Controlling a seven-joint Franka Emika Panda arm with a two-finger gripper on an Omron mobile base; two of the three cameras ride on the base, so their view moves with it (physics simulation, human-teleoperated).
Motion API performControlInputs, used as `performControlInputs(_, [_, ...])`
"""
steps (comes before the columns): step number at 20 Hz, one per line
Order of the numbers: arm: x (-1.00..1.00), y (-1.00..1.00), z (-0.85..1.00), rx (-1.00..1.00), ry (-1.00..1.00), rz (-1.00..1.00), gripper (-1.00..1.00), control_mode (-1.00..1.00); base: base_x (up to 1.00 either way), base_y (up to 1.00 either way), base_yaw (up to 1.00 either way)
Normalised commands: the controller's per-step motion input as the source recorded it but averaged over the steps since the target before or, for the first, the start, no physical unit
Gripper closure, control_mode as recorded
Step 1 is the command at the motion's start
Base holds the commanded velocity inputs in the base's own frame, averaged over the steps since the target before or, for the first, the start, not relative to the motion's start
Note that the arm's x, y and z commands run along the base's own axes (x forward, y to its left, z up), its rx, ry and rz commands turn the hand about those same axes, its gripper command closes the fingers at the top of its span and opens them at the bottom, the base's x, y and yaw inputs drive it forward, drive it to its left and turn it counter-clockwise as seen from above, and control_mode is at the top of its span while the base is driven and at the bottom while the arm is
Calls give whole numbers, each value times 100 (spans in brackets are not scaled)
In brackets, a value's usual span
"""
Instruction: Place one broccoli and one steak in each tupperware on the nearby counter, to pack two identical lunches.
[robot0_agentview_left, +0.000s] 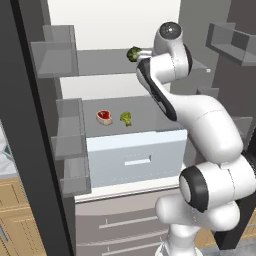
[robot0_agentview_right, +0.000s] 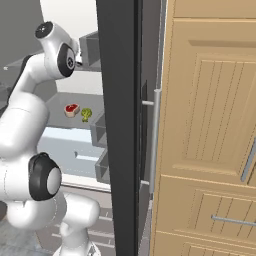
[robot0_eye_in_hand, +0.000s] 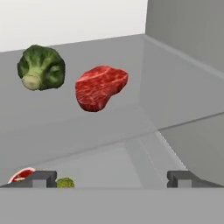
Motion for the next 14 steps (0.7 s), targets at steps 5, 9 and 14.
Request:
performControlInputs(5, [40,-11,0,0,7,0,-100,-100,0,0,0])
performControlInputs(9, [36,0,0,-2,6,0,-100,-100,0,0,0])
performControlInputs(14, [33,0,-8,-3,1,0,-100,-100,0,0,0])
